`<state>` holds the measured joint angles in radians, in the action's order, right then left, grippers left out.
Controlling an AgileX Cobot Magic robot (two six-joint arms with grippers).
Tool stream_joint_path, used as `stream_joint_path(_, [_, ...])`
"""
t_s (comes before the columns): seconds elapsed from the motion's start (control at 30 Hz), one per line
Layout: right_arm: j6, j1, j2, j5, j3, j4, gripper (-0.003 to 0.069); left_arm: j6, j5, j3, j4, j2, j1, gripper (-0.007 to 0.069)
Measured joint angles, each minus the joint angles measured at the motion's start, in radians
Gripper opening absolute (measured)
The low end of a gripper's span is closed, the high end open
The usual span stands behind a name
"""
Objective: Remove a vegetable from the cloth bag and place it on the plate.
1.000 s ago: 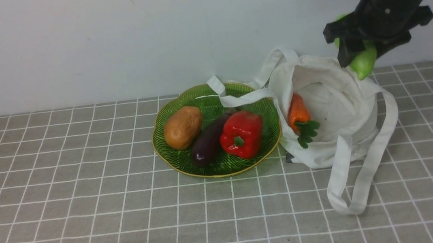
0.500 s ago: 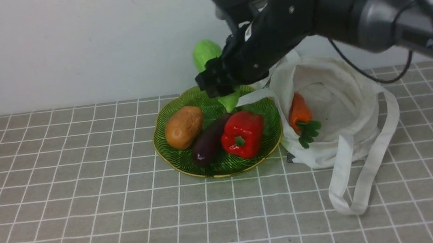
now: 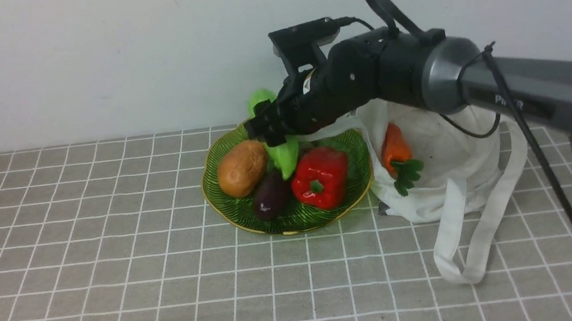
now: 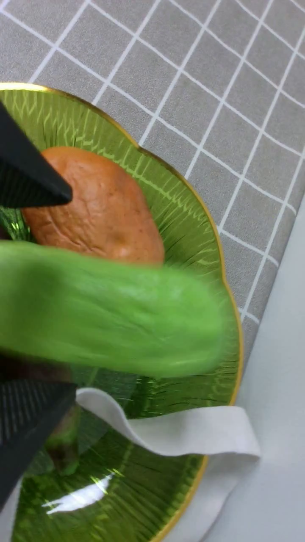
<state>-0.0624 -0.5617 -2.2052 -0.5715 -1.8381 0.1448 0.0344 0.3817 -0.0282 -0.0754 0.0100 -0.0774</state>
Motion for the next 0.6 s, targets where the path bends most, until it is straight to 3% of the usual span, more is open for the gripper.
stream_joint_path(0.13, [-0.046,0.000,0.001,-0.031,0.000,-0.030,0.0563,0.000,0.000,0.000,0.000,0.000,0.000,-0.0005])
stream_joint_path(0.37, [-0.034,0.000,0.064,-0.185,-0.032,-0.041,0.0573,0.000,0.000,0.000,0.000,0.000,0.000,-0.0005])
stream_joint_path(0.47, [0.025,0.000,0.137,-0.319,-0.129,-0.044,0.0537,0.000,0.000,0.000,0.000,0.000,0.000,-0.0005])
stream_joint_path(0.6, [0.100,0.000,0.257,-0.539,-0.289,-0.049,0.0417,0.000,0.000,0.000,0.000,0.000,0.000,-0.0005])
